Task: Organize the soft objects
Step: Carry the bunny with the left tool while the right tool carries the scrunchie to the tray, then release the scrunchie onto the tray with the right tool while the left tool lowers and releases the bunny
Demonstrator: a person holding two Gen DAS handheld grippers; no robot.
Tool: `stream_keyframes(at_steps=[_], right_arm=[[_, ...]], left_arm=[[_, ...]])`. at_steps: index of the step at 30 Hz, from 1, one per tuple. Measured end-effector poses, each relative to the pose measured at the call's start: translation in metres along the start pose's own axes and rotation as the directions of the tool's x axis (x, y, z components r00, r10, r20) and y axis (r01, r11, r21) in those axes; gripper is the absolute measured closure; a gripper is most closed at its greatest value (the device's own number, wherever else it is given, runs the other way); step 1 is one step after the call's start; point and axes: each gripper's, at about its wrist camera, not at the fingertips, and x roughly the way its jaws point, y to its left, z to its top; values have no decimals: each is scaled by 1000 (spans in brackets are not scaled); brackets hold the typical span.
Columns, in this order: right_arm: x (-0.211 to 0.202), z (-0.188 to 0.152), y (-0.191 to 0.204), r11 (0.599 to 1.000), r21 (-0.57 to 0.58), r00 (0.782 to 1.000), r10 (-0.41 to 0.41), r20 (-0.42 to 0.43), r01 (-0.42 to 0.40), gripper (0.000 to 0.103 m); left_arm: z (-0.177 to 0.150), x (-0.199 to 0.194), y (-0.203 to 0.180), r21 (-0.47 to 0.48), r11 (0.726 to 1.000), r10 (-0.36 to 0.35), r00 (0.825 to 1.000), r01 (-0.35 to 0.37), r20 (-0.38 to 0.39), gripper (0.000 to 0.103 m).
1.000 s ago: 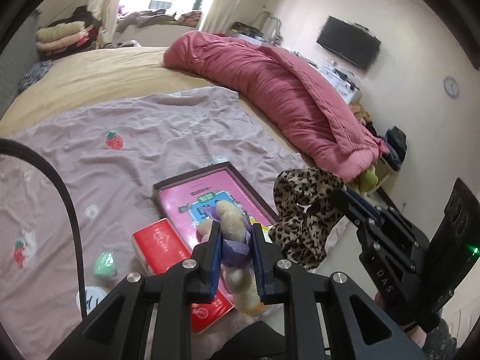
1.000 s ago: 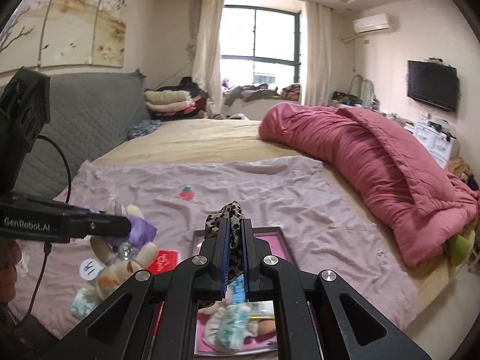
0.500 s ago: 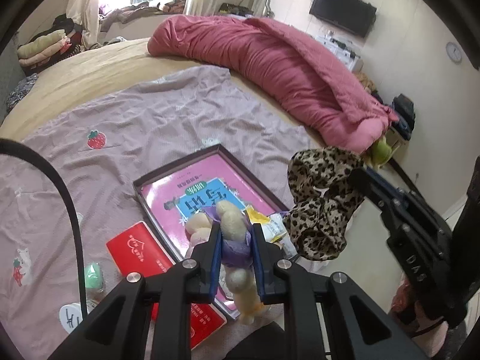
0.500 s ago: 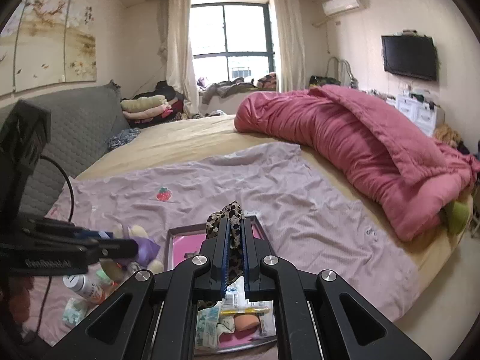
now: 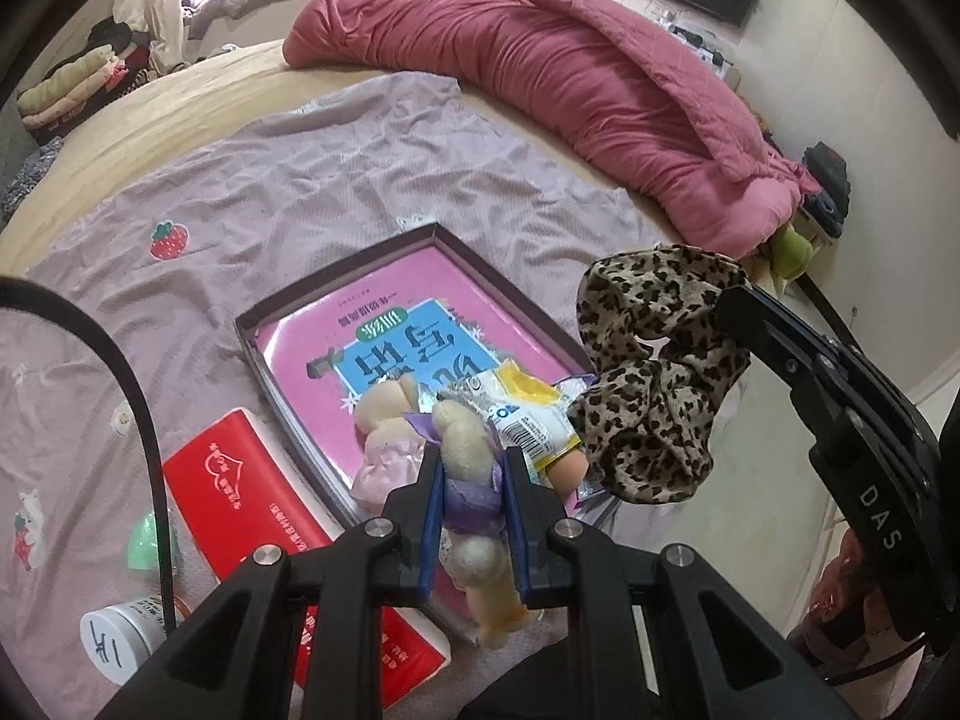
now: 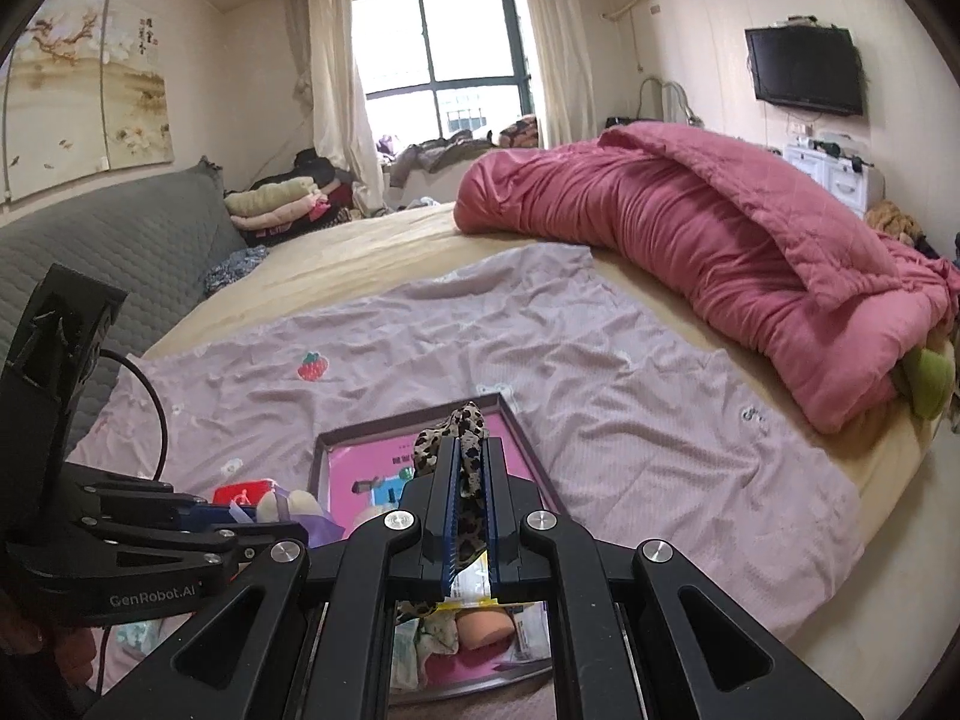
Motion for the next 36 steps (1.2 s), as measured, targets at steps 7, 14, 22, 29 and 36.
stream_keyframes(at_steps=[7, 14, 22, 29, 36], right_arm=[[16, -6, -3, 999, 17, 999, 28, -23, -27, 96], [39, -16, -11, 997, 62, 995, 45, -85, -39, 96], [67, -41, -11, 1000, 1, 983, -27, -182, 28, 94], [87, -58, -23, 998, 25, 967, -52, -248, 60, 75], [84, -61, -31, 996, 61, 970, -48, -239, 64, 55]], left_arm=[[-2, 17, -6, 34, 999, 28, 999, -28, -24, 84], [-5, 31, -9, 53, 998, 49, 998, -46, -43, 84], [-7, 44, -6, 53, 997, 60, 996, -57, -66, 84], [-7, 55, 4, 22, 999, 49, 995, -47, -88, 84], [-5, 67, 16, -19, 999, 29, 994, -31, -106, 84]])
